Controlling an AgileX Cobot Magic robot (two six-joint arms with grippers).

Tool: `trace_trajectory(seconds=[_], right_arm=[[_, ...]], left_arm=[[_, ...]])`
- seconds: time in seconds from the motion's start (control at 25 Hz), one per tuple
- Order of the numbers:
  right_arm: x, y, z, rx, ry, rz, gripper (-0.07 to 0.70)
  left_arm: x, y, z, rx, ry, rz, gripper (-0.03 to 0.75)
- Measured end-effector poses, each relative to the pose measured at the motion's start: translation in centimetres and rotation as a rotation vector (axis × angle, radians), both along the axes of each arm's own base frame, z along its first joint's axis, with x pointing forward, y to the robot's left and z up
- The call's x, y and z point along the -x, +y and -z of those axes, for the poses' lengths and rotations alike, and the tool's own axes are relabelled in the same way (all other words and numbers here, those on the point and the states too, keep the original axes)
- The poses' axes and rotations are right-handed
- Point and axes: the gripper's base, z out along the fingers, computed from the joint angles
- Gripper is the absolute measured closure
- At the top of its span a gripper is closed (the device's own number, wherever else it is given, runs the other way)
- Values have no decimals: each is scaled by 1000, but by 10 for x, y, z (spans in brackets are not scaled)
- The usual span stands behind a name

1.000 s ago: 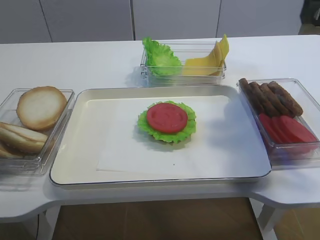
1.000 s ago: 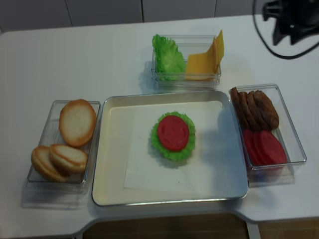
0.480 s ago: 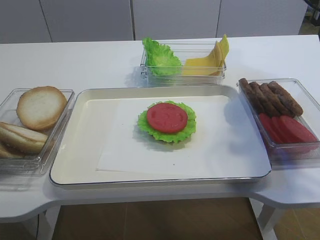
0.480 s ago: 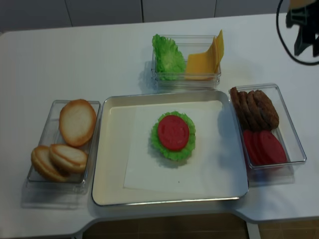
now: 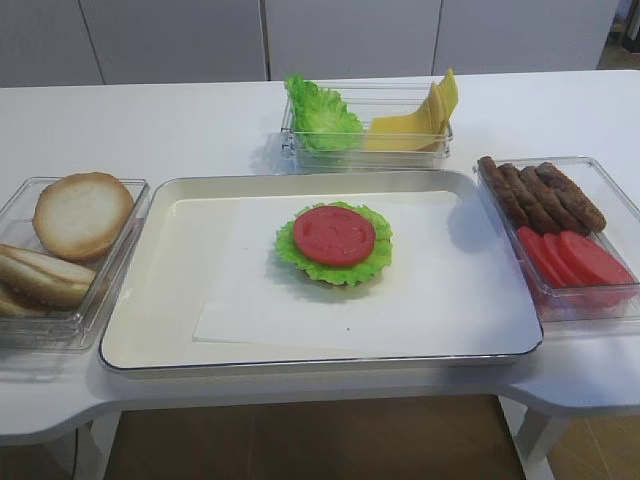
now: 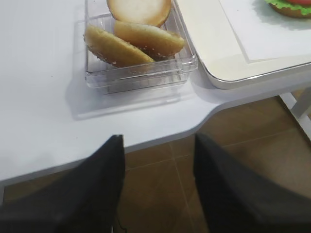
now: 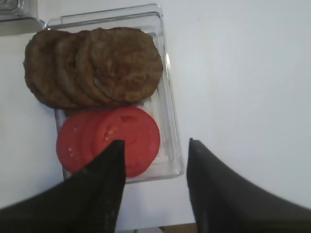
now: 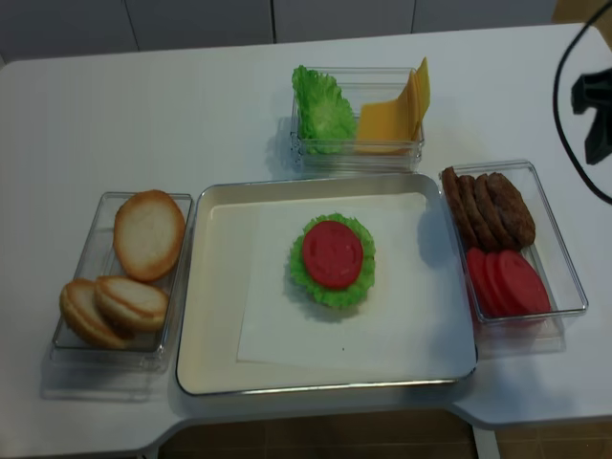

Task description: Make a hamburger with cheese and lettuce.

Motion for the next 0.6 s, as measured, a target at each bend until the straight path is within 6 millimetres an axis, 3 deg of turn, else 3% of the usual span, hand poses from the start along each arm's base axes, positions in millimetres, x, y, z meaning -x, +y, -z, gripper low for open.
trace_trajectory(seconds=[0.6], right_arm=[[136, 4, 14, -7, -85, 33, 311]], left_arm=[[0, 0, 0, 0, 0, 0, 373]])
